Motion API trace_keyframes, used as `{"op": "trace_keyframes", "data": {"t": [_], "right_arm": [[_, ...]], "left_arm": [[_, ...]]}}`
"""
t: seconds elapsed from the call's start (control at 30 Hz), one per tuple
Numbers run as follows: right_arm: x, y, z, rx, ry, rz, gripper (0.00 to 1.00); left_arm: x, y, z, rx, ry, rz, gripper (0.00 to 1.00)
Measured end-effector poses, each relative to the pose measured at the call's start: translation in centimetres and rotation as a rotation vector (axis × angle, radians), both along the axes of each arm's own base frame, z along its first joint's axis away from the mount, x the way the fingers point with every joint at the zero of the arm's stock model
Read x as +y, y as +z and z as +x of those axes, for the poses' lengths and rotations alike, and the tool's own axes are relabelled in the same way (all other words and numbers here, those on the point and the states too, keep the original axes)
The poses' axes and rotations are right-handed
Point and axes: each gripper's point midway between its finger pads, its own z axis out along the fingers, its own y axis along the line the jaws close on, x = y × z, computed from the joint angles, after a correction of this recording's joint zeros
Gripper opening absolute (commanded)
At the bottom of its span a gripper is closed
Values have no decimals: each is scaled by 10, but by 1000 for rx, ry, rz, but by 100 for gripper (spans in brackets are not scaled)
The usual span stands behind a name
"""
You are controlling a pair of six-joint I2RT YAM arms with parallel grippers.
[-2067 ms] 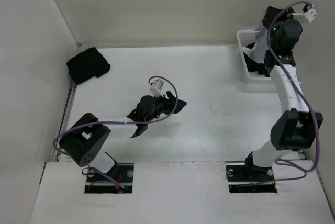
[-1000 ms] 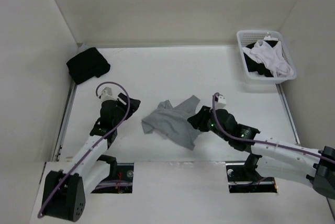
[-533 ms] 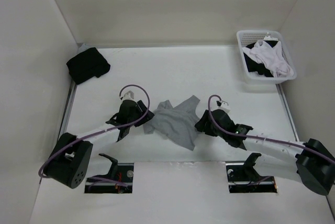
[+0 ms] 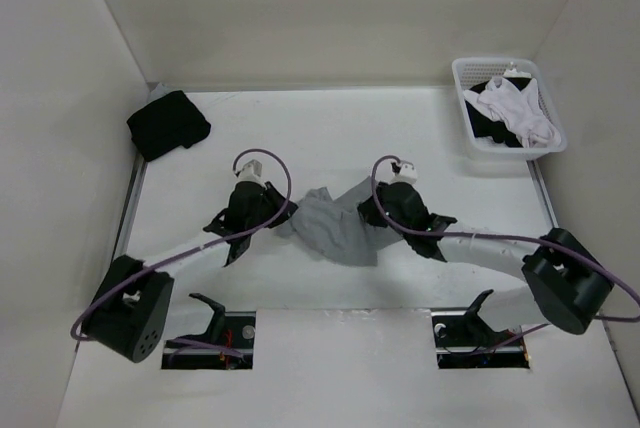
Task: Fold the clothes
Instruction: Flatten the tank top out
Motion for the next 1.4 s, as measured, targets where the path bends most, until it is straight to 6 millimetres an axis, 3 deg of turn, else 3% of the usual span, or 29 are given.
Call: {"op": "trace_keyframes", "data": {"t": [0.07, 0.17, 0.23, 0.27, 0.33, 0.4, 0.47, 0.53, 0.6, 0.63, 0.67, 0.7, 0.77, 0.83, 0.87, 0.97, 1.03, 1.1, 1.13, 1.17, 1.2, 1.27, 1.33, 1.4], "right_arm": [[8, 42, 13, -110, 19, 24, 3], [15, 121, 10, -293, 53, 91, 4], [17, 176, -9, -402, 92, 154, 4], [16, 206, -24, -454, 117, 195, 4], [13, 246, -51, -507, 160, 262, 6], [7, 272, -77, -527, 203, 319, 6], [4, 277, -97, -498, 236, 358, 6], [5, 265, -116, -422, 275, 382, 8], [12, 224, -130, -297, 302, 369, 10], [14, 178, -132, -195, 300, 312, 15], [13, 154, -132, -145, 293, 277, 15], [8, 114, -129, -63, 271, 208, 23], [-13, 47, -117, 81, 186, 78, 36], [-40, -4, -116, 204, 104, -35, 59], [-49, -18, -118, 241, 81, -69, 62], [-50, -24, -114, 261, 59, -65, 66], [-45, -26, -108, 262, 54, -56, 64], [-43, -35, -98, 279, 30, -65, 52], [-43, -40, -91, 291, 13, -72, 38], [-39, -41, -73, 284, -12, -58, 20], [-38, -42, -66, 282, -20, -57, 12], [-37, -47, -44, 292, -54, -51, 5], [-34, -47, -6, 282, -93, -35, 3], [-38, -43, 46, 236, -155, -24, 3]], "left_arm": [[1, 24, 5, -65, 17, -16, 2], [5, 89, 9, -240, 54, -70, 2], [14, 139, 3, -376, 94, -111, 4], [15, 149, 0, -402, 99, -121, 5], [23, 175, -14, -477, 123, -137, 10], [30, 189, -28, -522, 137, -141, 15], [40, 195, -40, -549, 161, -137, 26], [53, 190, -50, -552, 194, -114, 31], [67, 178, -58, -534, 233, -76, 44], [75, 167, -62, -514, 250, -42, 53], [78, 159, -63, -501, 259, -19, 57], [81, 147, -65, -480, 261, 16, 60], [83, 132, -66, -448, 254, 60, 64], [83, 115, -68, -410, 241, 105, 66], [83, 109, -67, -394, 240, 126, 66], [79, 94, -60, -348, 235, 180, 67], [73, 78, -55, -301, 211, 230, 67], [65, 61, -51, -254, 177, 271, 67], [61, 51, -50, -229, 158, 292, 66], [58, 45, -49, -212, 143, 302, 65], [50, 34, -47, -179, 112, 317, 64], [40, 20, -43, -140, 76, 333, 64], [30, 8, -40, -103, 41, 345, 64], [24, -2, -38, -78, 18, 353, 64]]}}
